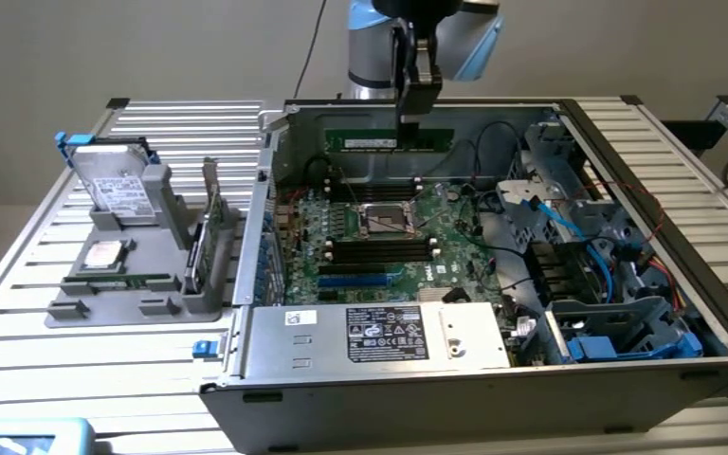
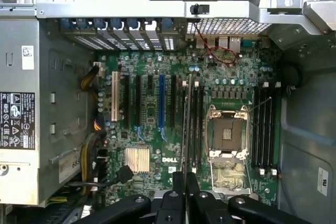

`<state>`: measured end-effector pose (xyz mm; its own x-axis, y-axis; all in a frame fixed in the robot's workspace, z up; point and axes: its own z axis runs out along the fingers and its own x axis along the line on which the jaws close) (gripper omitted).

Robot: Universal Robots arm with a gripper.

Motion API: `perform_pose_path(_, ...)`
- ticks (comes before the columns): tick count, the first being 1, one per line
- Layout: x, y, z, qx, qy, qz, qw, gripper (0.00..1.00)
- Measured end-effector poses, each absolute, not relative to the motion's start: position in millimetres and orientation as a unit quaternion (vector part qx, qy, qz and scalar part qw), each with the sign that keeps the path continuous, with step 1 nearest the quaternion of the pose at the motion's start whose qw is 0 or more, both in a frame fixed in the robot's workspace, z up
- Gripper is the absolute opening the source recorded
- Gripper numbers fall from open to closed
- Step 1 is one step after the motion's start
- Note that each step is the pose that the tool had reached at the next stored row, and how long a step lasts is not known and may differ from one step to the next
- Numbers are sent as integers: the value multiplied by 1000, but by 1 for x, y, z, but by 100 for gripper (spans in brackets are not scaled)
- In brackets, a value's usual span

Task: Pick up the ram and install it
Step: 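Pick up the ram and move it above insertion slot, then insert the ram into the slot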

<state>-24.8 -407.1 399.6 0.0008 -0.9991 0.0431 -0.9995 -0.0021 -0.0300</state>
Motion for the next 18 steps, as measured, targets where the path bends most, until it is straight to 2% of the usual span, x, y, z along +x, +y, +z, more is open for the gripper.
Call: perform_pose_path(18, -25, -404, 396, 707, -706, 22, 1, 13)
